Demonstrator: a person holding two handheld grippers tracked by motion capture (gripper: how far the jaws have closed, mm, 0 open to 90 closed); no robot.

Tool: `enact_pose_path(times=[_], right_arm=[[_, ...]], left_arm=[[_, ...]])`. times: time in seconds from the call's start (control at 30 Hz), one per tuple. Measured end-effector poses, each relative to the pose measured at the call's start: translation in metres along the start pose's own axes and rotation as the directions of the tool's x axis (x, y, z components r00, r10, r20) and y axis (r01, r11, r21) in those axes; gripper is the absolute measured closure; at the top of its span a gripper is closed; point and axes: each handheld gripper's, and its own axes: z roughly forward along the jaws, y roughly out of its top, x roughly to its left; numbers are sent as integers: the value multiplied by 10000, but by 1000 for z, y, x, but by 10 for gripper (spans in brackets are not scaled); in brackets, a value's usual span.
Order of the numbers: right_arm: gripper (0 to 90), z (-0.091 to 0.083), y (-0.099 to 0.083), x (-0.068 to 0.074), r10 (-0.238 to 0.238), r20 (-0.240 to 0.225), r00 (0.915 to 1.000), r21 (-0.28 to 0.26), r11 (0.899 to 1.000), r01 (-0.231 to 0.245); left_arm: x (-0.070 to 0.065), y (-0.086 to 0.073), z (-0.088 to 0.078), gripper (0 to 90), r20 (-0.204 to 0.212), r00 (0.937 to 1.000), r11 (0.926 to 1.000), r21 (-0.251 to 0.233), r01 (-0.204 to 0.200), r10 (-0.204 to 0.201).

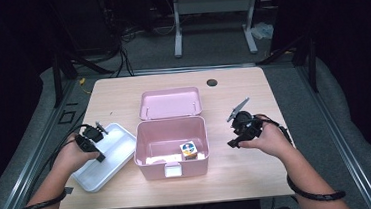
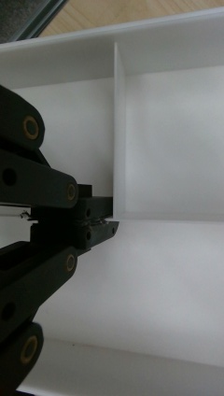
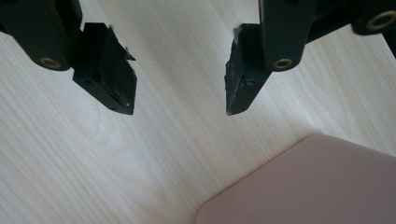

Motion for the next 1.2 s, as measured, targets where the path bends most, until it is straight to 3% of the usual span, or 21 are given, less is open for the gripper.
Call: enact_pose_path(times=[0.37,0.63,1.0,1.2], right_arm=[[432,1,-2,2,-35,-25,10000,-5,10000,35],[434,1,0,4,14,-109,9999,25,10000,-14],[434,10,0,8,26,-144,9999,16,10000,-25],[434,9,-2,10,137,-135,9998,-208,9997,-139]], left_arm=[[7,-12,-44,891,-112,9999,9999,-142,-95,94],[3,-12,-62,891,-175,9995,9996,-98,-261,259],[-6,3,-88,891,-273,9968,9967,-271,-760,753],[-16,17,-101,891,-291,9921,9918,-352,-1229,1219]])
